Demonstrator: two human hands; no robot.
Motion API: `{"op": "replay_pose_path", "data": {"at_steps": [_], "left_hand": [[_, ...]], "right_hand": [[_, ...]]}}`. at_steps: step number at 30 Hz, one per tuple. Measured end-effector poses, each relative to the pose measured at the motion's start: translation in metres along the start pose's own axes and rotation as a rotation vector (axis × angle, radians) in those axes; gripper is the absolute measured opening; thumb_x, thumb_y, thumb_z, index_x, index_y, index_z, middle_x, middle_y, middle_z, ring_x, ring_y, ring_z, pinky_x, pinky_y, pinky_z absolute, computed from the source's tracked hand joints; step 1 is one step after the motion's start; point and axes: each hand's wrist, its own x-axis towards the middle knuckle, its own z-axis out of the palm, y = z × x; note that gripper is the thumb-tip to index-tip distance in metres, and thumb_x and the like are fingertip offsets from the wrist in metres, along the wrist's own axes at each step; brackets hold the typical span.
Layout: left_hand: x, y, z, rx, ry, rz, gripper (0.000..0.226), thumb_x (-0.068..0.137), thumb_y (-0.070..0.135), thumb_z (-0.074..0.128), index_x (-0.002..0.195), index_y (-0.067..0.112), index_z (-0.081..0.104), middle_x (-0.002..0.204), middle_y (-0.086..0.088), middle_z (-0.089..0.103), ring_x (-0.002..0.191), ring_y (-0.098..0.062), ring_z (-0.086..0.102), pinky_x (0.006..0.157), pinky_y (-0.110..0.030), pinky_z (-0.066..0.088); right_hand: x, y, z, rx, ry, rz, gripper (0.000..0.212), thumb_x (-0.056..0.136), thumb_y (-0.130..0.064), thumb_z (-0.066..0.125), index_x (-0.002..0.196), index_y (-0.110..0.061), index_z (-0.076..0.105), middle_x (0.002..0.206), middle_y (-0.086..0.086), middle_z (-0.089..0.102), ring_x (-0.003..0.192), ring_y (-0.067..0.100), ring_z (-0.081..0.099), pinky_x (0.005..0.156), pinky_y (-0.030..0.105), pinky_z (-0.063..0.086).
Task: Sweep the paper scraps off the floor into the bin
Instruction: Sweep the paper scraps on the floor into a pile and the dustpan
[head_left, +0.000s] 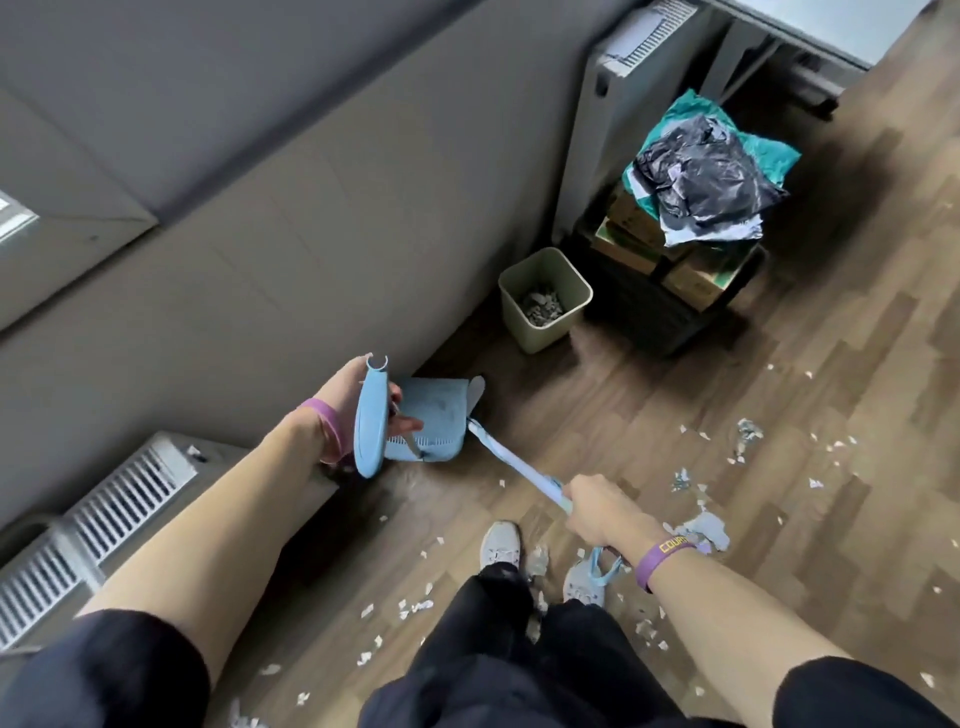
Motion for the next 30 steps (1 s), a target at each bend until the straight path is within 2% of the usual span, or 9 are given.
{"op": "replay_pose_path", "data": {"at_steps": [3, 6, 9, 12, 14, 16, 20, 23, 30], "left_hand": [[0.002, 0.007, -0.014, 0.016, -0.007, -0.12, 0.069, 0.086, 0.072, 0.036, 0.084, 0.005, 0.052, 0.099, -0.019, 0.057, 0.079, -0.038, 0.068, 0.06, -0.037, 0.057], [0.007, 0.0, -0.029, -0.002, -0.029, -0.138, 0.089, 0.072, 0.084, 0.04, 0.103, 0.002, 0.055, 0.126, -0.026, 0.052, 0.112, -0.041, 0.059, 0.088, -0.044, 0.051], [0.008, -0.012, -0.039, -0.019, -0.042, -0.11, 0.09, 0.064, 0.081, 0.053, 0.111, 0.005, 0.06, 0.134, -0.023, 0.048, 0.113, -0.037, 0.06, 0.098, -0.042, 0.048], [0.009, -0.025, -0.042, -0.048, -0.005, -0.104, 0.095, 0.051, 0.08, 0.064, 0.113, 0.008, 0.061, 0.136, -0.019, 0.045, 0.112, -0.038, 0.061, 0.105, -0.042, 0.043], [0.006, -0.032, -0.038, -0.041, -0.002, -0.099, 0.098, 0.046, 0.075, 0.069, 0.116, 0.009, 0.06, 0.131, -0.016, 0.047, 0.113, -0.037, 0.061, 0.105, -0.042, 0.043], [-0.001, -0.043, -0.028, -0.009, -0.017, -0.083, 0.084, 0.054, 0.062, 0.075, 0.117, 0.01, 0.059, 0.125, -0.016, 0.051, 0.111, -0.036, 0.063, 0.101, -0.041, 0.046], [-0.023, -0.073, 0.002, 0.082, 0.076, 0.031, 0.004, 0.092, 0.014, 0.052, 0.092, 0.011, 0.053, 0.108, -0.025, 0.054, 0.067, -0.026, 0.073, 0.08, -0.039, 0.057], [-0.039, -0.104, 0.012, 0.233, 0.171, 0.116, 0.008, 0.094, 0.006, 0.044, 0.09, 0.013, 0.047, 0.093, -0.027, 0.057, 0.053, -0.026, 0.07, 0.052, -0.036, 0.059], [-0.083, -0.175, 0.031, 0.56, 0.269, 0.245, 0.004, 0.093, 0.014, 0.05, 0.089, 0.014, 0.052, 0.059, -0.012, 0.065, 0.042, -0.021, 0.064, 0.047, -0.023, 0.048]], "right_hand": [[0.009, -0.015, 0.014, 0.02, -0.023, -0.03, 0.025, 0.081, -0.012, 0.055, 0.104, -0.018, 0.063, 0.095, 0.009, 0.064, 0.087, 0.03, 0.064, 0.073, 0.031, 0.05], [0.018, -0.028, 0.032, 0.012, -0.047, -0.058, 0.03, 0.088, -0.006, 0.049, 0.115, -0.012, 0.059, 0.108, 0.012, 0.064, 0.095, 0.031, 0.063, 0.076, 0.032, 0.049], [0.022, -0.037, 0.052, 0.033, -0.15, -0.068, 0.038, 0.091, -0.007, 0.045, 0.128, -0.011, 0.051, 0.122, 0.014, 0.059, 0.108, 0.031, 0.06, 0.082, 0.032, 0.049], [0.014, -0.025, 0.068, 0.076, -0.239, -0.015, 0.05, 0.092, -0.006, 0.042, 0.14, -0.018, 0.041, 0.123, 0.011, 0.057, 0.098, 0.029, 0.062, 0.075, 0.031, 0.052], [0.006, -0.006, 0.073, 0.062, -0.207, 0.025, 0.053, 0.093, -0.009, 0.039, 0.143, -0.026, 0.035, 0.121, 0.008, 0.056, 0.102, 0.028, 0.06, 0.087, 0.035, 0.052], [-0.003, 0.018, 0.075, -0.022, -0.134, 0.043, 0.052, 0.095, -0.015, 0.038, 0.144, -0.032, 0.034, 0.129, 0.008, 0.055, 0.115, 0.028, 0.057, 0.095, 0.036, 0.047], [-0.027, 0.055, 0.084, -0.112, -0.071, 0.103, 0.049, 0.095, -0.016, 0.039, 0.141, -0.034, 0.038, 0.134, 0.004, 0.053, 0.122, 0.024, 0.052, 0.095, 0.031, 0.042], [-0.054, 0.082, 0.105, -0.095, -0.035, 0.143, 0.045, 0.097, -0.018, 0.036, 0.139, -0.034, 0.042, 0.134, 0.002, 0.053, 0.122, 0.021, 0.051, 0.096, 0.028, 0.041], [-0.13, 0.148, 0.167, -0.062, -0.018, 0.254, 0.039, 0.093, -0.022, 0.043, 0.132, -0.026, 0.048, 0.125, 0.004, 0.058, 0.116, 0.026, 0.055, 0.092, 0.034, 0.046]]}}
